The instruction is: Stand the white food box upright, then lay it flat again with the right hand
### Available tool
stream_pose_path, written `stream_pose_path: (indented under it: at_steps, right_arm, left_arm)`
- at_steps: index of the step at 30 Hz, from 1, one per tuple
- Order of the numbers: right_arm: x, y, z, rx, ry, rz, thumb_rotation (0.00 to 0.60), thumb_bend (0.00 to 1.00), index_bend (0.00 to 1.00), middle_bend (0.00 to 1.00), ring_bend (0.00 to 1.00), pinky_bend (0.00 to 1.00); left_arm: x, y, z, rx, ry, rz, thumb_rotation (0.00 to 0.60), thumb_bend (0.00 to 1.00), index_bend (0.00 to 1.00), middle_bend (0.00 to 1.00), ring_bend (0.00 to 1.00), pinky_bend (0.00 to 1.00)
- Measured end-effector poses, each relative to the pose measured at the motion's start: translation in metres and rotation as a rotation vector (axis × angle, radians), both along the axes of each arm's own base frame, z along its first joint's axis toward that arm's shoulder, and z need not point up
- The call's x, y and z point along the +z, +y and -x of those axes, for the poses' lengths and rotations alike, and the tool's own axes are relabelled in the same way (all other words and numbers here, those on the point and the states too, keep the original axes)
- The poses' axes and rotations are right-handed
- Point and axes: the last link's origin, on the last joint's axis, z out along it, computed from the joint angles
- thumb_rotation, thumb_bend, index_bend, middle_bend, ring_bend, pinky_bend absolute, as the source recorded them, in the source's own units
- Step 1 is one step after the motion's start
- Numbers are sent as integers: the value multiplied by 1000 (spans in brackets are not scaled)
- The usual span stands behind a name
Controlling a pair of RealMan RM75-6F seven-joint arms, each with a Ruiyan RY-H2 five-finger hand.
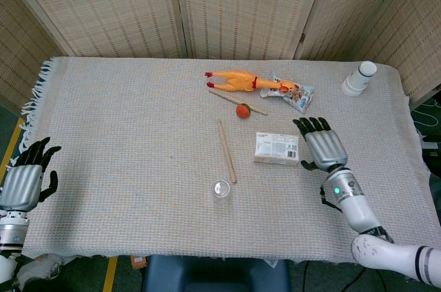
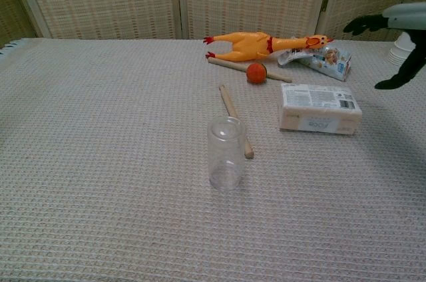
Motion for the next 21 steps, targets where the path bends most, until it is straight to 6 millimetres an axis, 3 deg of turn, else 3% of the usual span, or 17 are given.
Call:
stream_pose_path:
  at_steps: [4,8,21]
  right_arm:
    - [-45,-20,-36,2,-64,-54,600,195,10,39,16,0]
    - [-73,-35,-48,-36,-73,-69,600,195,15,39,16,0]
    - [-84,-43,-28,-114,-23,-71,600,195,57,39,16,0]
  left_arm:
    - [4,0,2,4,-11,-9,600,627,189,0,0,135]
    - [8,0,3,4,-18,-20,600,627,189,0,0,135]
    - [7,-1,2,1,-20,-10,600,626,189,0,0,135]
